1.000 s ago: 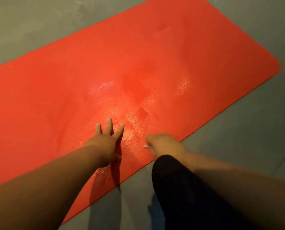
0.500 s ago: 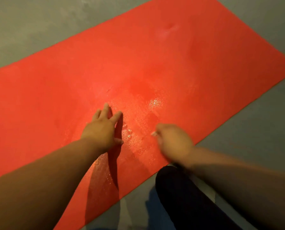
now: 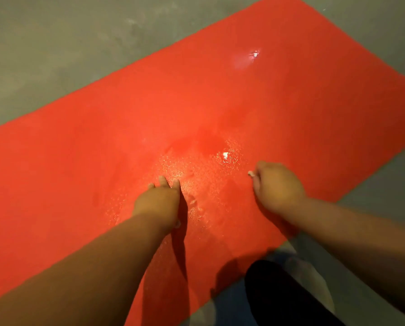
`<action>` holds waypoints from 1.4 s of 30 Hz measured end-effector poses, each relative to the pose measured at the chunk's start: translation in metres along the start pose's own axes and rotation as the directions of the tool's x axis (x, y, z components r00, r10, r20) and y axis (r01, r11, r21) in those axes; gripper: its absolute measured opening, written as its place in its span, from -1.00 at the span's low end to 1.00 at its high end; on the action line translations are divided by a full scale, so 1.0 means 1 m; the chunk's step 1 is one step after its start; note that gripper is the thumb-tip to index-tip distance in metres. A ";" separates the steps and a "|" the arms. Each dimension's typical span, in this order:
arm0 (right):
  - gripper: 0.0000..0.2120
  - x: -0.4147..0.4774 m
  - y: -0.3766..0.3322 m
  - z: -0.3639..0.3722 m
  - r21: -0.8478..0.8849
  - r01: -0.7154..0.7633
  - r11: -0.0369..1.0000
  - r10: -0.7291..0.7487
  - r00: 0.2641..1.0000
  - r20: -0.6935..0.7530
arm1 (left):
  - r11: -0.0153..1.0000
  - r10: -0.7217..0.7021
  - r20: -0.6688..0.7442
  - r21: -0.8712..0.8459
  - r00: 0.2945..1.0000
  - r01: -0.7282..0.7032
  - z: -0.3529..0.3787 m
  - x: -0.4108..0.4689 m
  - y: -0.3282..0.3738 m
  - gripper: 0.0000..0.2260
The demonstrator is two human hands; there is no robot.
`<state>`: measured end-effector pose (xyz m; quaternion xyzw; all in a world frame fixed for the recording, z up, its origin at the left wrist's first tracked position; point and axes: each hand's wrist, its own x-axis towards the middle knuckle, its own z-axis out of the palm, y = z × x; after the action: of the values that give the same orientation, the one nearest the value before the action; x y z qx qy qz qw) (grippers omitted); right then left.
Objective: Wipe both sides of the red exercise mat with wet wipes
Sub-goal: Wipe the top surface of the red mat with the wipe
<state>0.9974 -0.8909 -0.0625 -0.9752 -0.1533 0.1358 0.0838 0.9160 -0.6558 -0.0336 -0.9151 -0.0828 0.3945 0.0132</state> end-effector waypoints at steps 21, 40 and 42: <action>-0.93 -0.056 -0.068 0.028 0.199 0.544 0.815 -0.575 0.803 0.157 | 0.999 -0.024 -0.079 -0.035 0.997 0.021 -0.001 -0.012 -0.008 -0.06; -0.86 0.028 -0.049 0.009 0.244 0.178 0.953 -0.217 0.966 0.139 | 0.973 -0.075 -0.089 -0.225 0.993 0.053 -0.029 0.046 -0.050 0.11; -0.87 0.074 -0.008 -0.015 0.248 -0.118 0.961 0.130 0.991 -0.032 | 0.974 -0.079 -0.088 -0.221 0.993 0.058 -0.028 0.045 -0.050 0.11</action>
<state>1.0672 -0.8615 -0.0647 -0.9680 -0.0719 0.1351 0.1990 0.9598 -0.5979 -0.0421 -0.9255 -0.1561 0.3381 -0.0696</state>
